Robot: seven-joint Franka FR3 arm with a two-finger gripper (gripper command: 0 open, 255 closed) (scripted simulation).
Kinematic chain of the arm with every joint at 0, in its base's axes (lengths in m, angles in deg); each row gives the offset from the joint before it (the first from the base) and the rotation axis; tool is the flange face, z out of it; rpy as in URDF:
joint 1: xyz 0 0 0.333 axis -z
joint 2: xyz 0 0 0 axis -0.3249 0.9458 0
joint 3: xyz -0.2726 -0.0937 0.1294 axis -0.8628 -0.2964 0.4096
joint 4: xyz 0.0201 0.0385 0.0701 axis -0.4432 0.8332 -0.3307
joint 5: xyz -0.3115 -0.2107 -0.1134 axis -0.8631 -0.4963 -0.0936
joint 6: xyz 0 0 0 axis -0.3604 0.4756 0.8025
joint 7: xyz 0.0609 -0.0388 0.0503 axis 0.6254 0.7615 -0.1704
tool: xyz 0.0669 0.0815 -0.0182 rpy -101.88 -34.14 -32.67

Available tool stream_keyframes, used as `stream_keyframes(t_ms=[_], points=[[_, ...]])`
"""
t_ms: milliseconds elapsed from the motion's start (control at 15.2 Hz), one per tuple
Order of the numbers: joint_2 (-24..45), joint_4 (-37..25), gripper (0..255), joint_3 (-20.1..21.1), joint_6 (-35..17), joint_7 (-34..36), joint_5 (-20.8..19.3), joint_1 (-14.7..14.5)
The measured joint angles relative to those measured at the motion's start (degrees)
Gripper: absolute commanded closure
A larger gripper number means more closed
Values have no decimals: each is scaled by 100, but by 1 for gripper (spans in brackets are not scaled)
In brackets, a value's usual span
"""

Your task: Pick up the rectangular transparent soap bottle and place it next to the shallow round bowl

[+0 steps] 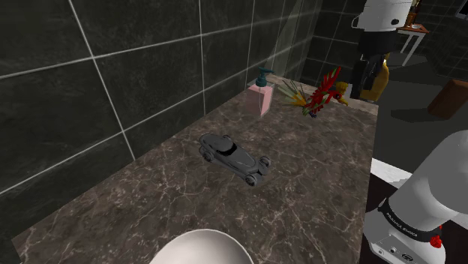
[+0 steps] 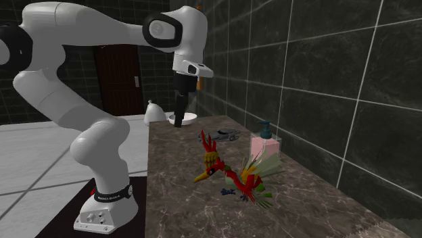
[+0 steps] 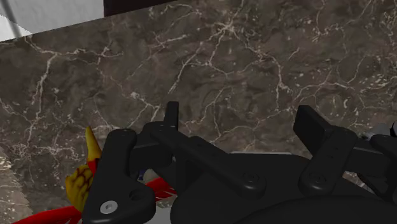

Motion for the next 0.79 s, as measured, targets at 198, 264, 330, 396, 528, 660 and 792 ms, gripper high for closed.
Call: stream_keyframes(t_ms=[198, 264, 330, 396, 528, 660, 792], points=[[295, -185, 0, 0, -135, 8, 33, -19], [474, -239, 0, -9, -271, 7, 48, -28], [676, -390, 0, 13, -343, 38, 92, -53], [889, -535, 0, 32, -433, 65, 134, -76], [1298, -797, 0, 39, -622, 81, 187, -104], [1709, -1087, 0, 52, -784, 101, 247, -137], [2158, -1455, 0, 37, -907, 83, 288, -151]])
